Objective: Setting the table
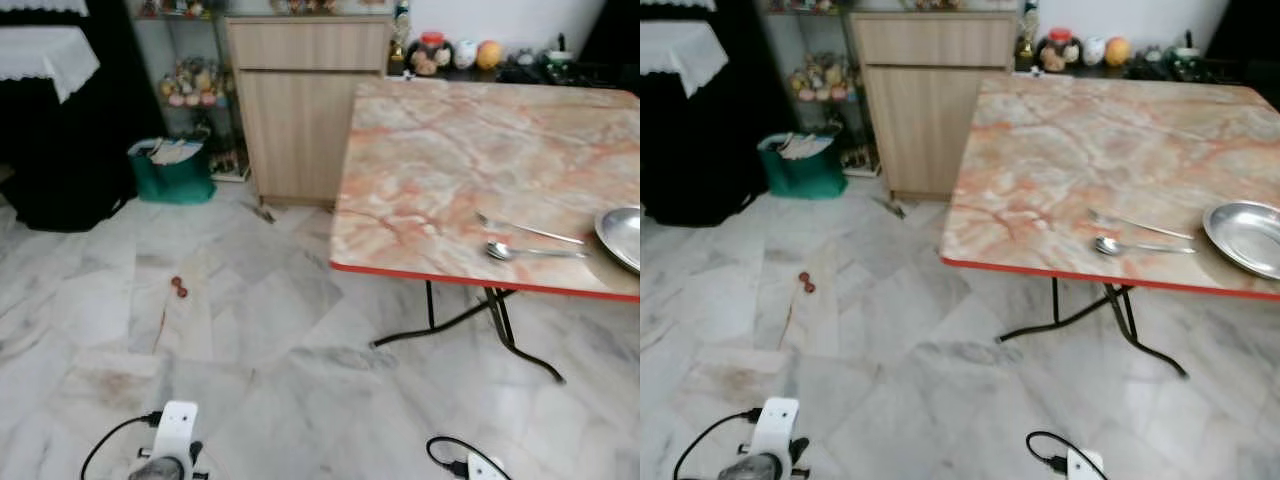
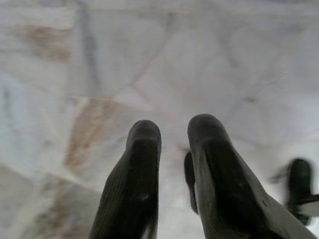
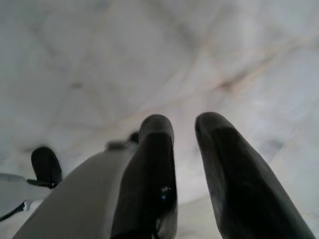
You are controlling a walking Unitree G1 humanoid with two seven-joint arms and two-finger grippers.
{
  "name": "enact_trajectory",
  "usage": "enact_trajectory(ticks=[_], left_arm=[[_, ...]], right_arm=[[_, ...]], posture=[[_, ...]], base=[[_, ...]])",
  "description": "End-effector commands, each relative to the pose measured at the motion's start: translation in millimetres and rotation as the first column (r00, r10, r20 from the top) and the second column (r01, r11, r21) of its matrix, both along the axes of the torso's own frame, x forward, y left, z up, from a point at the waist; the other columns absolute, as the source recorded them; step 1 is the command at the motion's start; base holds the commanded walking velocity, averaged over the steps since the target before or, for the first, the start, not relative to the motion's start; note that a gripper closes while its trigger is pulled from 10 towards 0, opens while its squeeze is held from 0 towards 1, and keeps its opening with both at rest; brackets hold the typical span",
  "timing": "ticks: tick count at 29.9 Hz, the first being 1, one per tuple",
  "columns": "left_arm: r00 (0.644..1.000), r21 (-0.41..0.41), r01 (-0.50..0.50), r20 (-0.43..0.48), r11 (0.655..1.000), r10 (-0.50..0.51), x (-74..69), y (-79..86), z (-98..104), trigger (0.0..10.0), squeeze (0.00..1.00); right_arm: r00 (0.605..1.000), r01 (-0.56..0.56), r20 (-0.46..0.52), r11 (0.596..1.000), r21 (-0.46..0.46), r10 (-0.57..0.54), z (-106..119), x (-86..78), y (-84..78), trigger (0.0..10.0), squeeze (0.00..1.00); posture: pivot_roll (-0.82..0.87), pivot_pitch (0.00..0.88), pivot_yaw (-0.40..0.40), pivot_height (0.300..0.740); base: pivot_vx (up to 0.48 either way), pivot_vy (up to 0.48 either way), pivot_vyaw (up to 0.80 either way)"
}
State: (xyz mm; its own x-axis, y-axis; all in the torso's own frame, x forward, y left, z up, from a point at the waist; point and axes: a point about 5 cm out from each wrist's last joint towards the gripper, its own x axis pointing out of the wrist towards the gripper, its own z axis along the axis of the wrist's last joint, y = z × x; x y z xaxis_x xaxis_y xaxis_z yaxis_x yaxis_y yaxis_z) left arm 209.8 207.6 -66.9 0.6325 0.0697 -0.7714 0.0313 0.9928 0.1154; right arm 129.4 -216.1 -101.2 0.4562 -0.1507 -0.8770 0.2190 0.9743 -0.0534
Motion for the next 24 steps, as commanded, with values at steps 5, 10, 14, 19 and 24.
enact_trajectory(ticks=[5,10,14,19,24], left_arm=[[0.999,0.026,-0.011,-0.042,1.0,0.012,-10.3,10.8,-4.0,10.0,0.0],[0.999,0.025,-0.013,-0.05,1.0,0.015,-13.1,10.6,-5.5,10.0,0.0],[0.998,0.023,-0.014,-0.054,1.0,0.015,-14.5,10.1,-6.3,10.0,0.0],[0.998,0.018,-0.007,-0.061,1.0,0.008,-16.7,8.2,-7.9,10.0,0.0],[0.998,0.014,-0.003,-0.066,1.0,0.004,-19.0,6.3,-9.4,10.0,0.0]], right_arm=[[1.0,-0.013,0.006,1.0,0.01,0.012,-0.1,2.9,5.8,10.0,0.0],[1.0,-0.02,0.004,1.0,0.006,0.02,-0.1,2.6,5.4,10.0,0.0],[1.0,-0.028,0.001,1.0,0.003,0.028,-0.2,2.4,5.3,10.0,0.0],[0.999,-0.034,-0.005,0.999,0.0,0.034,-0.6,1.1,4.8,10.0,0.0],[0.999,-0.034,-0.01,0.999,-0.005,0.034,-0.9,-0.7,3.6,10.0,0.0]], posture=[[0.07,0.0,0.007,0.74],[0.07,0.0,0.002,0.74],[0.08,0.0,0.0,0.74],[0.08,0.0,-0.002,0.74],[0.08,0.0,-0.005,0.74]], base=[[0.0,-0.292,0.0],[0.0,-0.286,0.0],[0.0,-0.287,0.0],[0.0,-0.286,0.0],[0.0,-0.285,0.0]])
